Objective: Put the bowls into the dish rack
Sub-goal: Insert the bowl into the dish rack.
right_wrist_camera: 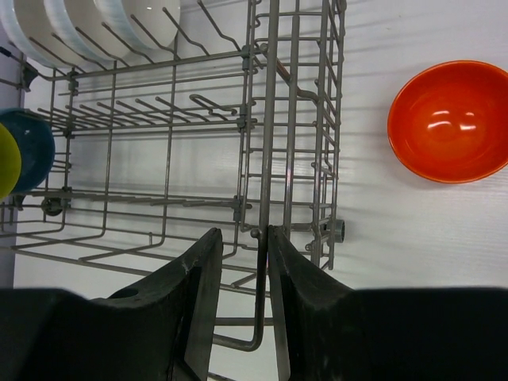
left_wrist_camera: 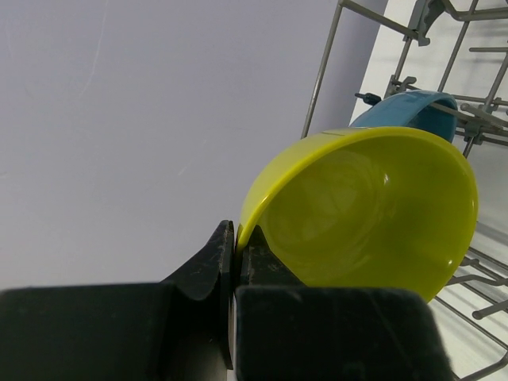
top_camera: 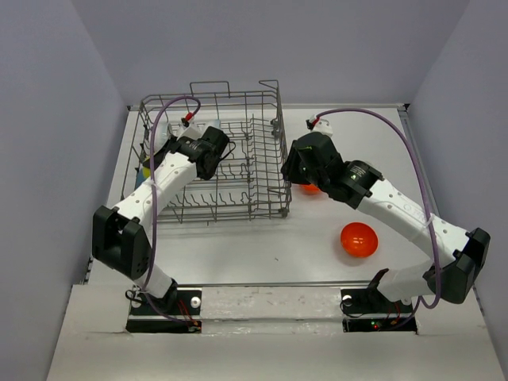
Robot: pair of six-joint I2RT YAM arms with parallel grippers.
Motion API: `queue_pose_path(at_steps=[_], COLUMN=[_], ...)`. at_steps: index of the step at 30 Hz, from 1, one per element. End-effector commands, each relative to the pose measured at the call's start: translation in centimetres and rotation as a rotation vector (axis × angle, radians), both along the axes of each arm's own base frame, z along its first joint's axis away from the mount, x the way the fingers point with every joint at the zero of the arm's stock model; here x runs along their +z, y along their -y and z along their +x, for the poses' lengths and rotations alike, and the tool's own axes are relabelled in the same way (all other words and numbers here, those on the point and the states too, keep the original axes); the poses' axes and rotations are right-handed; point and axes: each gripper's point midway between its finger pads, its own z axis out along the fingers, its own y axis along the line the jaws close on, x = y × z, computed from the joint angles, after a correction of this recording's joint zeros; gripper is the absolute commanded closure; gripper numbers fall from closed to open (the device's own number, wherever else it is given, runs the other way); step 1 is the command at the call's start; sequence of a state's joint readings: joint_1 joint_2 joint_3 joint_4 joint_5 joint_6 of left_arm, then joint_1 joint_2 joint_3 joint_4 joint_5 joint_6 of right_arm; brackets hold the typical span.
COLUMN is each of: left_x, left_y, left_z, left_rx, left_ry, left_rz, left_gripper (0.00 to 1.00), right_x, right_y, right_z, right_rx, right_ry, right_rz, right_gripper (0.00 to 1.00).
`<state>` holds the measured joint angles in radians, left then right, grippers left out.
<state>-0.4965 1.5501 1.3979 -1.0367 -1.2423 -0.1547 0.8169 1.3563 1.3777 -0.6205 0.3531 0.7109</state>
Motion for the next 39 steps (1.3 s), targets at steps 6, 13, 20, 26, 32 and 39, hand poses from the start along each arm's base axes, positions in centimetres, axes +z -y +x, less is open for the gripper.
queue_pose_path(at_steps=[6,13,20,26,32,39], left_x=[0.2,-0.9,-1.8,-2.4,-3.1,-4.2], left_y=[0.1,1.1,1.7,2.1,2.4,2.8], left_z=[0.3,1.1,1.7,1.9,2.1,2.4], left_rx=[0.009,-0.005,-0.011,-0.017,-0.023,-0.032], left_ry=[0.000,-0.035,-0.064,-0.080,-0.103,-0.142], left_rz=[0.093,0.127,0.160,0.178,0.186,0.183], left_gripper=[1.00,1.00,1.00,1.00,1.00,1.00], right_x=[4.7,4.4,3.1,2.2,1.8,1.4], right_y=[-1.3,-1.2,-1.3,-1.2,-1.2,-1.4], right_z=[0.1,0.1,-0.1,-0.2,-0.4,-0.5], right_rx=[0.040,0.044,0.057,0.064,0.073,0.085], right_ry=[0.105,0.110,0.091,0.081,0.077,0.070], right_rz=[0.128,0.119,0.103,0.085,0.078,0.072], right_gripper=[0.65,0.67,0.67,0.67,0.67,0.67])
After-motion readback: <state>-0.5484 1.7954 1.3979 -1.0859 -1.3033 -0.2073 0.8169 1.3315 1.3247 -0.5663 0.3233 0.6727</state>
